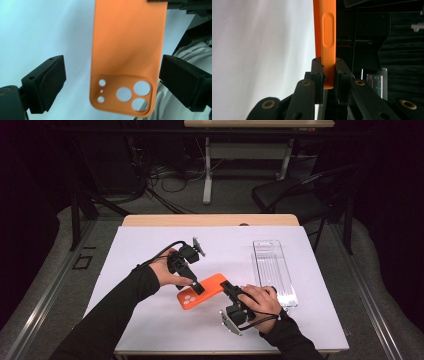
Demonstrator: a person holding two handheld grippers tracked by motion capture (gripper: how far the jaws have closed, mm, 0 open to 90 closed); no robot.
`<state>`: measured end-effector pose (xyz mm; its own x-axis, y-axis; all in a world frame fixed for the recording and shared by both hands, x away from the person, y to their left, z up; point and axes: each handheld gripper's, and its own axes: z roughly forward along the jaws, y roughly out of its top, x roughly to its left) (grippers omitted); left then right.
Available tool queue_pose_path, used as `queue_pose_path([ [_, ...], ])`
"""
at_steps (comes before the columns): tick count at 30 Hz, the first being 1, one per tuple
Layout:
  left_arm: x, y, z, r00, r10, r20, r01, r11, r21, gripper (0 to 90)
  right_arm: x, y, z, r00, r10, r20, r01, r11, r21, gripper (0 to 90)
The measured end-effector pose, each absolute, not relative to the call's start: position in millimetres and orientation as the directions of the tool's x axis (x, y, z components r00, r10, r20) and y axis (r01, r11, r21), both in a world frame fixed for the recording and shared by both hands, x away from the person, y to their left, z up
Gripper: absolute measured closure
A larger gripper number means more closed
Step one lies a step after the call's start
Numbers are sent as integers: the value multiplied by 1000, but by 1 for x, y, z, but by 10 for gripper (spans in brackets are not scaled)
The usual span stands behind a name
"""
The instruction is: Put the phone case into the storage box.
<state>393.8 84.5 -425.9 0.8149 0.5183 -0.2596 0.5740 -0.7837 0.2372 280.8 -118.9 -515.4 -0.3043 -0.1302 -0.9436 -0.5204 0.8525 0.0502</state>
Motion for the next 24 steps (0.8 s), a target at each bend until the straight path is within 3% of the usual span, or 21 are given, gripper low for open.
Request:
queue_pose_path([
  [15,393,125,-427,788,578,-214,616,-727,303,108,282,-121,-513,-333,-115,-936,-511,856,77,805],
  [24,390,147,-425,768,616,-175,634,-692,344,112,283,-121,-502,-434,-48,-899,-494,848,193,805],
])
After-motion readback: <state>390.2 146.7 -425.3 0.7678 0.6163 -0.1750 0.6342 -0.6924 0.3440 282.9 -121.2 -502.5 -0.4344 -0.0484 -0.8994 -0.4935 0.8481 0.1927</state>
